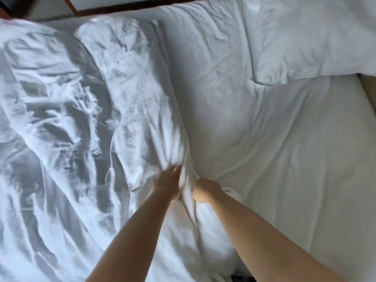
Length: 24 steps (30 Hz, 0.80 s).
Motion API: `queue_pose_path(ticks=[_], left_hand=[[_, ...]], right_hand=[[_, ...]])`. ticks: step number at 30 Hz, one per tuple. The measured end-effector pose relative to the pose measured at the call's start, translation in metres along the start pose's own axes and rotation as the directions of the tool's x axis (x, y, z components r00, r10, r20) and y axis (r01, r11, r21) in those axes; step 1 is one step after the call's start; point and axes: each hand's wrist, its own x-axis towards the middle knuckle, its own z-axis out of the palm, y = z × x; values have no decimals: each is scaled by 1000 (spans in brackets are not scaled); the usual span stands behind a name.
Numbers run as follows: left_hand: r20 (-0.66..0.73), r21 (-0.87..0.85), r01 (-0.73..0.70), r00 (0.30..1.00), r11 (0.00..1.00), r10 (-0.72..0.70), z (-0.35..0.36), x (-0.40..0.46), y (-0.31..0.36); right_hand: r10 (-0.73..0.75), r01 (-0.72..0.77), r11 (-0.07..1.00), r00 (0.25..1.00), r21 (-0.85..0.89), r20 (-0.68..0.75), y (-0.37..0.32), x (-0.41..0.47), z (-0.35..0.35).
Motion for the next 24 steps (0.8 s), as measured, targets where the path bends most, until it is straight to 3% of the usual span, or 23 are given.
queue_pose_path(ticks=[5, 7, 8, 10, 11, 12, 13, 14, 15, 19, 24], left_hand=[[-223, 304, -139, 951, 942, 212, -24, -79, 19], [-235, 273, -218, 929, 937, 285, -25, -111, 32], [-237, 158, -247, 930, 956, 280, -24, -123, 41], [-226, -296, -250, 956, 922, 187, -24, -146, 63], [-169, -573, -203, 977, 794, 128, -27, -157, 75], [-77, -796, -112, 993, 594, 85, -31, -169, 86], [12, -915, -22, 997, 403, 82, -35, -176, 95], [65, -957, 33, 992, 288, 104, -39, -183, 103], [95, -967, 61, 987, 248, 131, -41, -187, 111], [88, -976, 57, 986, 211, 140, -40, -192, 145], [-55, -989, -53, 998, 141, -13, -51, -192, 215]], right_hand=[[118, -133, 988, 977, -75, -178, 26, -97, -22], [159, -178, 983, 951, -50, -266, 32, -141, -26], [172, -190, 981, 935, -29, -310, 33, -163, -27], [181, -188, 982, 903, 21, -390, 36, -203, -27], [186, -185, 982, 887, 44, -422, 39, -220, -27], [202, -184, 979, 873, 85, -443, 42, -238, -27], [220, -182, 975, 867, 127, -446, 46, -254, -26], [223, -176, 974, 871, 146, -437, 49, -270, -23], [210, -160, 975, 885, 152, -415, 51, -284, -20], [161, -103, 980, 911, 167, -379, 62, -322, -7], [180, -78, 973, 843, 216, -506, 112, -354, -21]])
